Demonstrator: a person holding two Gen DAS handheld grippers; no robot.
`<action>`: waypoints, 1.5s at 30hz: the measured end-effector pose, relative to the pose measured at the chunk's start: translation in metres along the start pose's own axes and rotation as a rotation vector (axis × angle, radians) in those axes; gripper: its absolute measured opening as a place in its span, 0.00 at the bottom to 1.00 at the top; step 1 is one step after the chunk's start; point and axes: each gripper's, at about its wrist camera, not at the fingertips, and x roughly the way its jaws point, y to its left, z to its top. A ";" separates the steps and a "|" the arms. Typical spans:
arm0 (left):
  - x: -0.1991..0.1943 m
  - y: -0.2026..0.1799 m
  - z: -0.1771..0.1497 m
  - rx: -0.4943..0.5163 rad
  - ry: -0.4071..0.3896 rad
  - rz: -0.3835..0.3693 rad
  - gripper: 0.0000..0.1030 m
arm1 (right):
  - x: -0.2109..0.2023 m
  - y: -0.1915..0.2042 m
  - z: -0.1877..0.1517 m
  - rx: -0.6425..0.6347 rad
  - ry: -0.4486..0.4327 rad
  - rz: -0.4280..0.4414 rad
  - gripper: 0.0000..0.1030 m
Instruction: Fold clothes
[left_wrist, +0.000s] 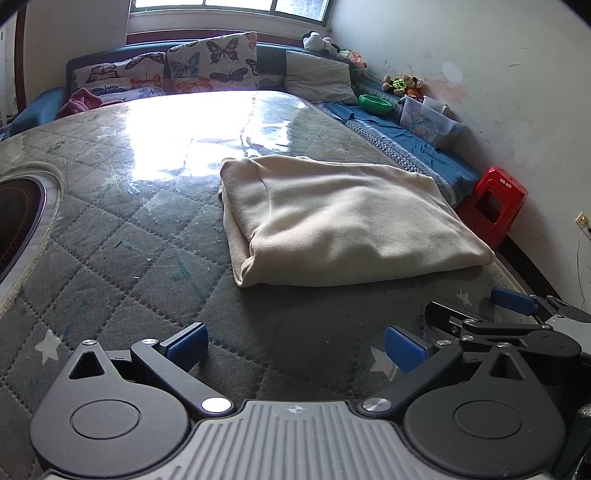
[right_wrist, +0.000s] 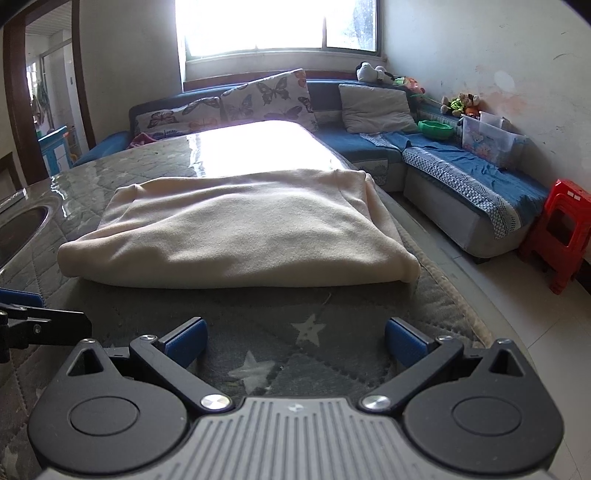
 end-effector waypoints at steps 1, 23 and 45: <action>0.000 -0.001 0.000 0.004 0.003 0.001 1.00 | 0.000 0.000 0.001 -0.002 0.007 0.001 1.00; -0.002 -0.001 -0.001 0.004 -0.005 -0.002 1.00 | -0.003 -0.003 -0.003 -0.040 -0.026 0.046 1.00; -0.022 -0.013 0.000 0.040 -0.059 0.006 1.00 | -0.023 0.005 0.001 -0.060 -0.035 0.052 1.00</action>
